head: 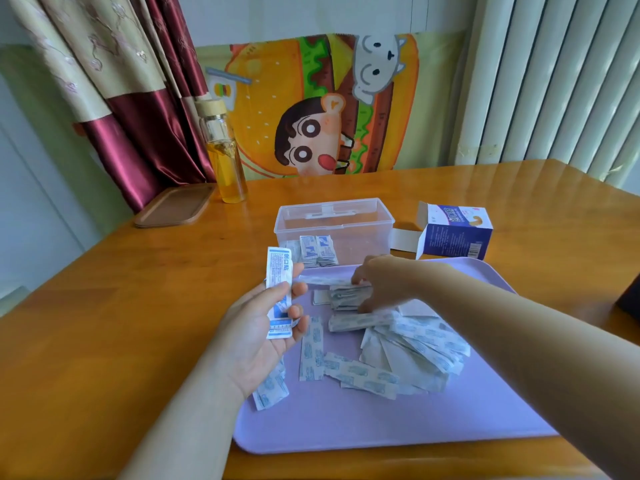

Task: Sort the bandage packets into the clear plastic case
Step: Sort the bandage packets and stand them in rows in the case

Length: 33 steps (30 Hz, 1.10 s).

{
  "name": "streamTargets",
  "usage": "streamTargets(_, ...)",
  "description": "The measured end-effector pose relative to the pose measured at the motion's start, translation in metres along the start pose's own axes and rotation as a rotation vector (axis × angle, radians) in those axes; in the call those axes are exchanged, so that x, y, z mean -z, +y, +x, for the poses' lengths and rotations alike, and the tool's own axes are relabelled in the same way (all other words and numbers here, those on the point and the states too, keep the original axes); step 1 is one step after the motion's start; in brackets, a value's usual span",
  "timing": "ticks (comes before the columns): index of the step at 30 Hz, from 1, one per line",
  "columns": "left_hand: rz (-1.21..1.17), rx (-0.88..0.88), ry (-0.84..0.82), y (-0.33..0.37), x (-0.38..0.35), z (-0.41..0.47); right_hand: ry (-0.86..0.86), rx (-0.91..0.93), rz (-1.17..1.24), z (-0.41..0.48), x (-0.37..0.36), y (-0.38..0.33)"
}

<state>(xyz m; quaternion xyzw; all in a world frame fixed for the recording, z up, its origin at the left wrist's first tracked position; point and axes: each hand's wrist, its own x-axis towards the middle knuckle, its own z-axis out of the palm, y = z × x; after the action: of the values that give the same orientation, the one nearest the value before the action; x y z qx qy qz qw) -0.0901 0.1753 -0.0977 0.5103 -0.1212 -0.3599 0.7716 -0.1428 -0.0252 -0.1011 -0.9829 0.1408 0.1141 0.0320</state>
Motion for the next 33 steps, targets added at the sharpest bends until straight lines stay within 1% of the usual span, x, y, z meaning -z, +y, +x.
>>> streamTargets(2, -0.001, 0.004, -0.001, -0.001, 0.0, 0.001, -0.011, 0.005, -0.008, -0.008, 0.001, -0.001)
streamTargets(5, -0.006, 0.012, -0.012, -0.002, -0.001, 0.002, 0.017, 0.008, 0.026, -0.02, 0.003, 0.003)
streamTargets(9, -0.018, 0.022, -0.025, -0.005, -0.004, 0.003, 0.115, -0.032, 0.145, -0.029, 0.009, 0.02)
streamTargets(13, 0.0, 0.025, -0.048, -0.008, -0.01, 0.004, 0.165, -0.056, 0.217, -0.033, 0.017, 0.034)
streamTargets(15, 0.009, 0.029, -0.048, -0.009, -0.012, 0.006, 0.174, -0.06, 0.296, -0.036, 0.024, 0.037)
streamTargets(19, -0.024, 0.06, -0.003, -0.012, -0.019, 0.012, 0.24, -0.061, 0.502, -0.043, 0.032, 0.036)
streamTargets(23, -0.063, 0.128, 0.022, -0.02, -0.029, 0.017, 0.316, -0.062, 0.866, -0.054, 0.033, 0.024)
streamTargets(25, -0.036, 0.142, 0.043, -0.025, -0.037, 0.017, 0.352, -0.083, 1.068, -0.058, 0.029, 0.015)
streamTargets(27, 0.012, 0.142, 0.044, -0.032, -0.048, 0.015, 0.382, -0.14, 1.189, -0.056, 0.018, 0.005)
streamTargets(30, 0.029, 0.104, 0.025, -0.041, -0.06, 0.014, 0.366, -0.182, 1.319, -0.051, 0.0, -0.01)
streamTargets(33, 0.036, 0.1, 0.01, -0.047, -0.063, 0.015, 0.28, -0.168, 1.514, -0.052, -0.009, -0.017)
